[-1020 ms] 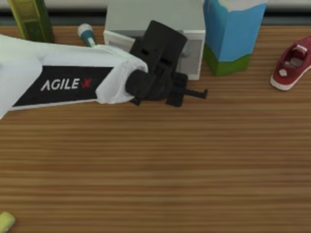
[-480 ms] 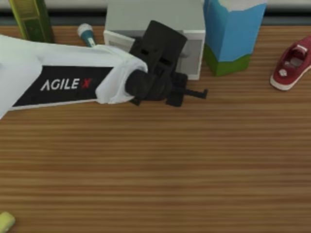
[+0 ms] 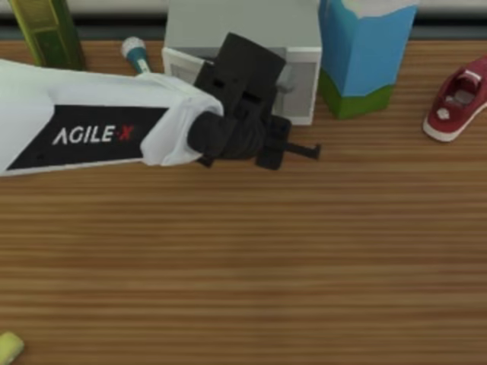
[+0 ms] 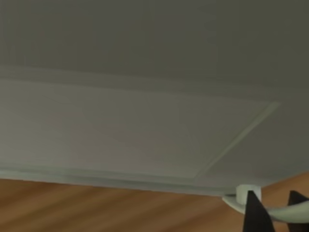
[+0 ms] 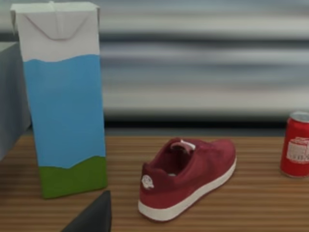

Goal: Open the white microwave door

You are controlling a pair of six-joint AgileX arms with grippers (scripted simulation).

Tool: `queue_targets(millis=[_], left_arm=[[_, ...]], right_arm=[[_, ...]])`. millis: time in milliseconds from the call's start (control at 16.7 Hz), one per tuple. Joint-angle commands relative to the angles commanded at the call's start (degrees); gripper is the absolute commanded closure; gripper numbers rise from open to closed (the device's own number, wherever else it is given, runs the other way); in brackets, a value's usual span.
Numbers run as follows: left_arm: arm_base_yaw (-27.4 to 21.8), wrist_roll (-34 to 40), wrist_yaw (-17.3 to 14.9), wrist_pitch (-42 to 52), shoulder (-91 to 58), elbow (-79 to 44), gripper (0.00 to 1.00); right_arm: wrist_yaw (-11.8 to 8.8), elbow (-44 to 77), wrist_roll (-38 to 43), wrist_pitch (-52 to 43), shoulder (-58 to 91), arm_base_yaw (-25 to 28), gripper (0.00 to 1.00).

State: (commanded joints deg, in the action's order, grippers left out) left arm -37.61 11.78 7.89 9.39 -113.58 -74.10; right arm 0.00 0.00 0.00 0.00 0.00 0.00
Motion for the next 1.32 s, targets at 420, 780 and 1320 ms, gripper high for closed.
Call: queue_targets(millis=[420,780,1320], left_arm=[[0.32,-0.84,-0.5,-0.09,0.21,1.04,1.0],[0.32,-0.84,-0.5,-0.09,0.21,1.04,1.0],[0.32,-0.84,-0.5,-0.09,0.21,1.04,1.0]], right_arm=[[0.0,0.0,0.0,0.0,0.0,0.0,0.0],[0.0,0.0,0.0,0.0,0.0,0.0,0.0],[0.0,0.0,0.0,0.0,0.0,0.0,0.0]])
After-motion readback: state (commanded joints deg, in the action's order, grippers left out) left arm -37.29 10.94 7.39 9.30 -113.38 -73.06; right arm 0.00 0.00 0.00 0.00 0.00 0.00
